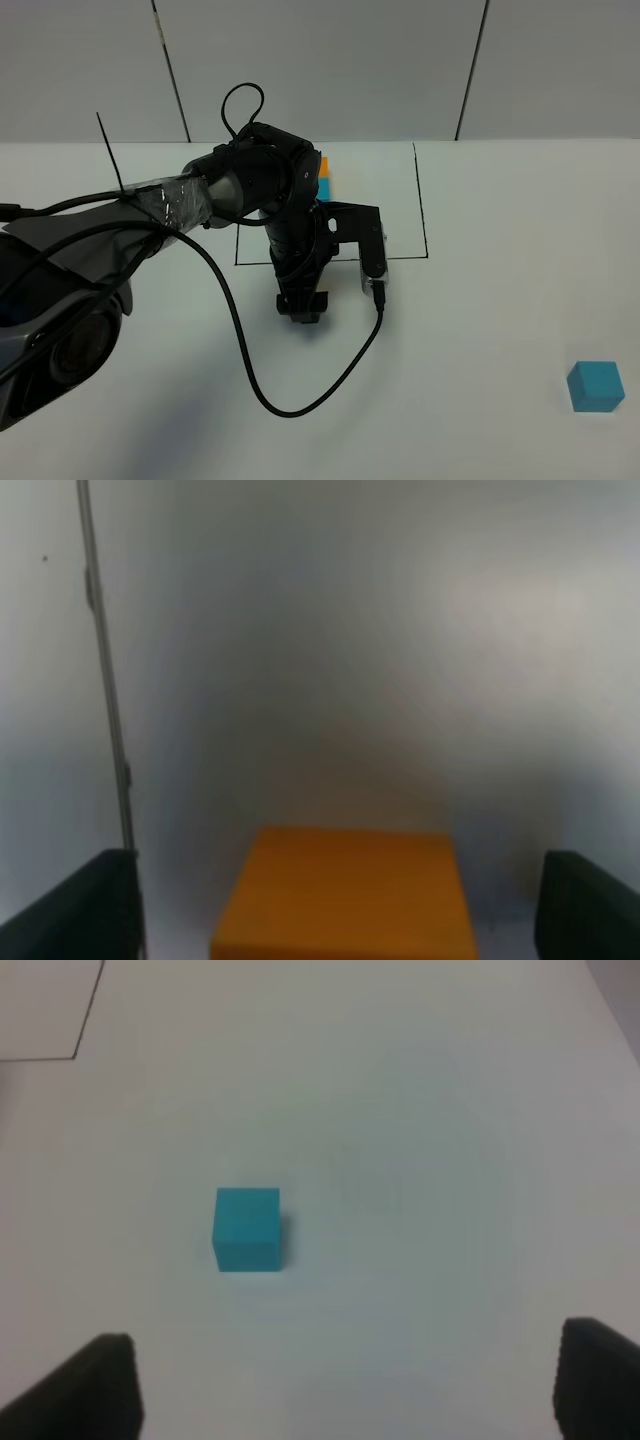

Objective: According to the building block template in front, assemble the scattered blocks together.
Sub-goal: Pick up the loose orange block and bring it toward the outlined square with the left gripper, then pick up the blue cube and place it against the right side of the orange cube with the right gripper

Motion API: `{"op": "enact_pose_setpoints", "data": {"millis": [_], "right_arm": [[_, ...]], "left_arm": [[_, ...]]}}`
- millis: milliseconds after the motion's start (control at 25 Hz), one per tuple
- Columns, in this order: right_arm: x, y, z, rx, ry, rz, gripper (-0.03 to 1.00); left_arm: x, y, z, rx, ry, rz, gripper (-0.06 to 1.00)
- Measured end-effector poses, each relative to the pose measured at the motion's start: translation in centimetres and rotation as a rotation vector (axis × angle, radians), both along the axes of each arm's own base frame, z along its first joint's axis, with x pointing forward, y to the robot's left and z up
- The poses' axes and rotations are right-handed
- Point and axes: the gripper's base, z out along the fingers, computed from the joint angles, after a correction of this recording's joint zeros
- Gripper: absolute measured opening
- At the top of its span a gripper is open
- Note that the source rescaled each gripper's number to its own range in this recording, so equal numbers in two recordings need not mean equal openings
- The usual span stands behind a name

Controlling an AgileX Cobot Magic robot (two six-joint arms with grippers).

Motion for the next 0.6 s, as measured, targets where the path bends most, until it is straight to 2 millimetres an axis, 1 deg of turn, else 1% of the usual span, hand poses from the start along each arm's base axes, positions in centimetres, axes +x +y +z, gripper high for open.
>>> {"op": "enact_pose_setpoints", "data": {"millis": [40,120,160,400,480,600], "right_arm": [[0.0,0.0,0.0,0.000,0.000,0.000,0.70],[0.0,0.0,0.0,0.000,0.000,0.000,0.70],[0.0,0.0,0.0,0.000,0.000,0.000,0.70],[0.0,0.0,0.0,0.000,0.000,0.000,0.70],[0.0,0.0,0.0,0.000,0.000,0.000,0.70],[0.0,0.0,0.0,0.000,0.000,0.000,0.70]], "left_arm": [[0.0,0.0,0.1,-0.001,-0.001,0.000,0.94],[0.0,0.0,0.6,-0.007,-0.011,-0.001,0.99],[0.0,0.0,1.0,-0.010,-0.016,-0.001,1.00],[-0.7,0.4,4.3,-0.014,-0.018,0.013,1.00],[-1.0,0.6,5.8,-0.029,-0.023,0.075,1.00],[-1.0,1.4,8.5,-0.067,-0.058,0.241,0.96]]}}
